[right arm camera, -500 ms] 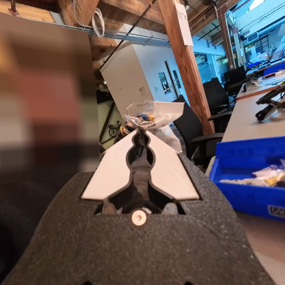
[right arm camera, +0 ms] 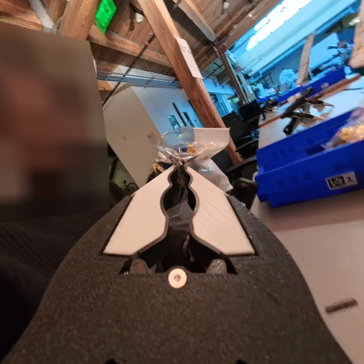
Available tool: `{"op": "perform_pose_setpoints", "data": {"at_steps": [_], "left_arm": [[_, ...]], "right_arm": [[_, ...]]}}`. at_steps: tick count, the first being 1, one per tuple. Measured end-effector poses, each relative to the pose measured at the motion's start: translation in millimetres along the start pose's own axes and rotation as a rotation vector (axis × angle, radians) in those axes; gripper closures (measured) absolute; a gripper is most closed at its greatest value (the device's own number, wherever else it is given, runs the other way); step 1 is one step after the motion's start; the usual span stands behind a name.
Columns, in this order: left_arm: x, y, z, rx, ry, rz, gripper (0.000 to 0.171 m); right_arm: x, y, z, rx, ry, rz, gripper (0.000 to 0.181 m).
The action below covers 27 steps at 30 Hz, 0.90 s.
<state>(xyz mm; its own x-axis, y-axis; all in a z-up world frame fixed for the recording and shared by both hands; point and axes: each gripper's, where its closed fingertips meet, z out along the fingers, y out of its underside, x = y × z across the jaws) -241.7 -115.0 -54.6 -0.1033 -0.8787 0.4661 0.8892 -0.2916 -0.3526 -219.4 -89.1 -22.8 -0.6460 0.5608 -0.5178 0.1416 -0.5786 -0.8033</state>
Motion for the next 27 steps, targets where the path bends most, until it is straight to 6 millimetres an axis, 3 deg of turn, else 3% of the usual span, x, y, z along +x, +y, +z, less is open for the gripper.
{"op": "perform_pose_setpoints", "data": {"at_steps": [1,2,5,8,11,12,15,19,22,25,27], "left_arm": [[-6.2,-2.1,-2.4,0.015,-0.034,-0.014,0.122],[-14.8,-3.7,-6.3,0.023,-0.085,-0.011,0.146],[-31.3,-11.6,-17.1,0.046,-0.221,0.046,0.163],[-34.6,-10.3,-19.0,-0.024,-0.284,0.135,0.166],[-34.7,-4.0,-16.5,-0.122,-0.31,0.197,0.167],[-34.2,-2.4,-15.9,-0.141,-0.31,0.203,0.167],[-31.1,4.4,-13.0,-0.193,-0.275,0.167,0.167],[-28.7,18.8,-12.4,-0.282,-0.211,0.077,0.167],[-38.4,29.6,-16.4,-0.342,-0.233,0.009,0.167],[-43.2,36.1,-18.7,-0.366,-0.236,-0.029,0.166],[-46.9,34.5,-19.7,-0.356,-0.258,-0.017,0.166]], "right_arm": [[7.0,5.0,-4.5,-0.013,0.051,0.012,0.174],[13.1,10.7,-10.5,-0.03,0.103,0.004,0.171],[39.2,29.2,-37.2,-0.1,0.328,-0.049,0.166],[49.2,31.3,-61.0,-0.08,0.454,-0.065,0.152],[59.9,9.6,-85.6,0.063,0.578,-0.022,0.118],[60.3,2.3,-91.0,0.105,0.594,-0.024,0.117],[61.0,0.3,-90.4,0.092,0.601,-0.021,0.108],[52.2,29.0,-61.7,-0.084,0.465,0.063,0.107],[31.9,36.9,-44.7,-0.106,0.255,0.192,0.113],[38.4,29.2,-50.7,-0.039,0.258,0.24,0.18],[45.6,30.8,-57.5,-0.047,0.312,0.231,0.181]]}}
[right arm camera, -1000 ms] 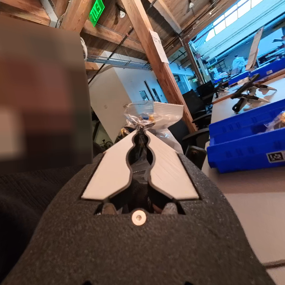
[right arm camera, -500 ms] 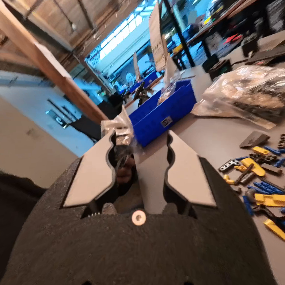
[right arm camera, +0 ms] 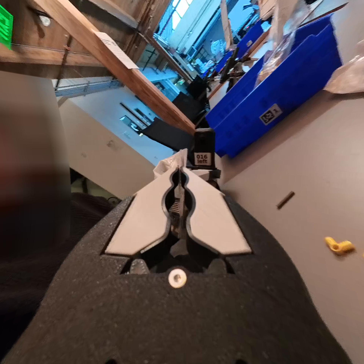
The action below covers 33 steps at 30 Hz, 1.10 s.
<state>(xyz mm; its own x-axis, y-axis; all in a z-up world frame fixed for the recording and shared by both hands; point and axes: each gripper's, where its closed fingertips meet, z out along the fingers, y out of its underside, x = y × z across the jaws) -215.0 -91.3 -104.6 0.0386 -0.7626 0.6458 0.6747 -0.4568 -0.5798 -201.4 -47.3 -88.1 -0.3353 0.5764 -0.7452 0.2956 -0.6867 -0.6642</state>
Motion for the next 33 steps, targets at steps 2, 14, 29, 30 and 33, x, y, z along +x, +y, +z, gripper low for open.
{"op": "perform_pose_setpoints", "data": {"at_steps": [2,14,29,30,33], "left_arm": [[-8.7,-3.1,-3.9,0.018,-0.062,0.033,0.167],[-19.0,-19.7,-16.5,0.105,-0.132,0.051,0.171],[-57.9,-4.4,-10.4,0.032,-0.448,0.17,0.132],[-60.5,-4.1,-10.3,0.028,-0.484,0.206,0.131],[-50.8,-8.3,-9.4,0.034,-0.473,0.293,0.133]], "right_arm": [[6.3,-10.5,-8.8,0.06,0.073,-0.026,0.181],[-0.4,-38.9,-17.7,0.212,0.225,-0.17,0.181],[-3.3,-46.6,0.1,0.123,0.342,-0.334,0.181],[-2.8,-46.8,3.4,0.105,0.356,-0.337,0.181],[1.3,-55.0,4.6,0.123,0.43,-0.416,0.181]]}}
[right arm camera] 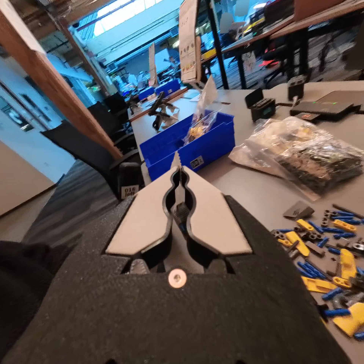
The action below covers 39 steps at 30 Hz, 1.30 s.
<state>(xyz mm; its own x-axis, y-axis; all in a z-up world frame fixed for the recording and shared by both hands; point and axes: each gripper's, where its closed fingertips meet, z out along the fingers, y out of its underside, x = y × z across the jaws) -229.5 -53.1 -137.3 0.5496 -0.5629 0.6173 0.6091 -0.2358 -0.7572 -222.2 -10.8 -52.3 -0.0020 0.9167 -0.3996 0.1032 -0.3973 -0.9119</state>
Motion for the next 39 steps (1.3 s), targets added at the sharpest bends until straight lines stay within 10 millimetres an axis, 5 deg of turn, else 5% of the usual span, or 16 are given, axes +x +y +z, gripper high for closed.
{"op": "perform_pose_setpoints", "data": {"at_steps": [2,5,8,12,16,22,26,31,39], "left_arm": [[16.3,-13.8,-11.4,0.059,0.056,0.12,0.165],[35.6,-39.9,-24.9,0.115,0.084,0.226,0.171],[28.8,-42.6,-30.5,0.057,0.086,0.19,0.171],[12.7,-45.0,-33.9,0.06,0.04,0.118,0.171],[-8.6,-27.3,-29.4,-0.053,-0.042,0.122,0.17],[-7.3,-26.8,-27.6,-0.04,-0.015,0.078,0.169],[-13.0,-25.3,-29.3,-0.067,-0.043,0.075,0.169],[-42.3,-7.7,-32.1,-0.131,-0.084,-0.144,0.164],[-66.6,8.7,-34.5,-0.222,-0.265,-0.068,0.166]], "right_arm": [[-0.1,5.6,-0.1,-0.031,-0.018,0.014,0.181],[19.2,42.2,-1.2,-0.12,0.009,0.079,0.181],[16.1,78.9,3.5,-0.155,-0.063,0.207,0.181],[1.1,77.3,1.1,-0.076,-0.203,0.292,0.181],[-1.5,58.0,-7.3,-0.007,-0.192,0.206,0.181],[7.0,56.5,-7.9,-0.036,-0.138,0.262,0.181],[18.1,75.7,-3.9,-0.1,-0.118,0.351,0.181],[35.8,84.8,-0.9,-0.089,-0.065,0.414,0.181],[58.3,113.5,3.6,-0.147,0.072,0.39,0.172]]}}
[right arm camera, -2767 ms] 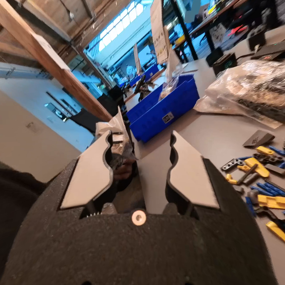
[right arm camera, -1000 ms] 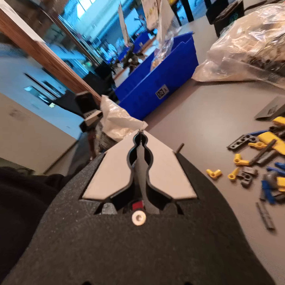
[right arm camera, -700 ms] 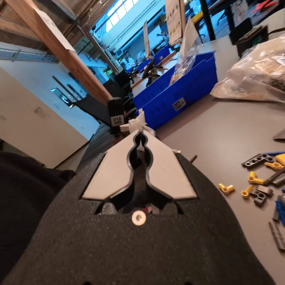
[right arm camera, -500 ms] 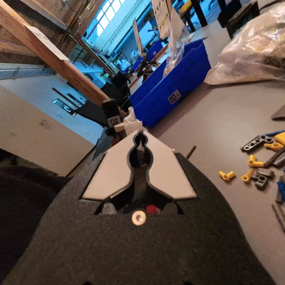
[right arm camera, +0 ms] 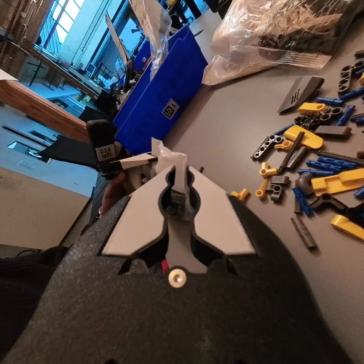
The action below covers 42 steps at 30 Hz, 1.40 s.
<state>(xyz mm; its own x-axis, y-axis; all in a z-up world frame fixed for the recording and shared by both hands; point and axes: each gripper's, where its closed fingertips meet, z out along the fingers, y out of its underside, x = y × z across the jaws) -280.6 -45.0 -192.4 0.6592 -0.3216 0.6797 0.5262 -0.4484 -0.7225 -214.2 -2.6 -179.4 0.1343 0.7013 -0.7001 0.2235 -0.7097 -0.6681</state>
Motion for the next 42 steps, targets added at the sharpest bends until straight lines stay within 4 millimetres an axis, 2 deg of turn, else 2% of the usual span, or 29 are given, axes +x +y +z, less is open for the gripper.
{"op": "perform_pose_setpoints", "data": {"at_steps": [6,11,18,23,27,31,34,36,39,42], "left_arm": [[-1.8,1.2,1.0,-0.005,-0.013,0.003,0.166],[5.1,0.4,0.1,0.0,0.03,0.019,0.167],[17.4,-4.6,-4.5,0.023,0.123,0.003,0.169],[26.2,-11.2,-10.3,0.054,0.2,-0.018,0.17],[28.1,-14.3,-13.0,0.069,0.228,-0.038,0.17],[28.3,-13.2,-12.2,0.063,0.225,-0.035,0.17],[28.7,-12.9,-12.1,0.061,0.228,-0.036,0.17],[27.2,-12.3,-11.4,0.06,0.217,-0.035,0.17],[22.3,-14.0,-10.5,0.077,0.176,-0.028,0.162],[18.5,-10.5,-6.3,0.07,0.11,0.034,0.152]], "right_arm": [[-3.7,1.6,-1.1,0.011,-0.052,0.025,0.158],[-7.7,9.2,0.5,-0.009,-0.093,0.032,0.141],[-21.6,11.1,-4.0,-0.04,-0.129,-0.02,0.138],[-40.9,13.4,-8.6,-0.061,-0.17,-0.094,0.141],[-60.8,5.5,-16.4,-0.024,-0.246,-0.088,0.158],[-59.2,7.4,-17.1,-0.042,-0.214,-0.127,0.165],[-53.7,9.4,-17.3,-0.048,-0.187,-0.139,0.181],[-51.3,9.3,-16.6,-0.043,-0.178,-0.135,0.181],[-45.0,-5.4,-19.5,0.029,-0.129,-0.144,0.181],[-49.5,-27.4,-29.0,0.116,-0.129,-0.156,0.181]]}}
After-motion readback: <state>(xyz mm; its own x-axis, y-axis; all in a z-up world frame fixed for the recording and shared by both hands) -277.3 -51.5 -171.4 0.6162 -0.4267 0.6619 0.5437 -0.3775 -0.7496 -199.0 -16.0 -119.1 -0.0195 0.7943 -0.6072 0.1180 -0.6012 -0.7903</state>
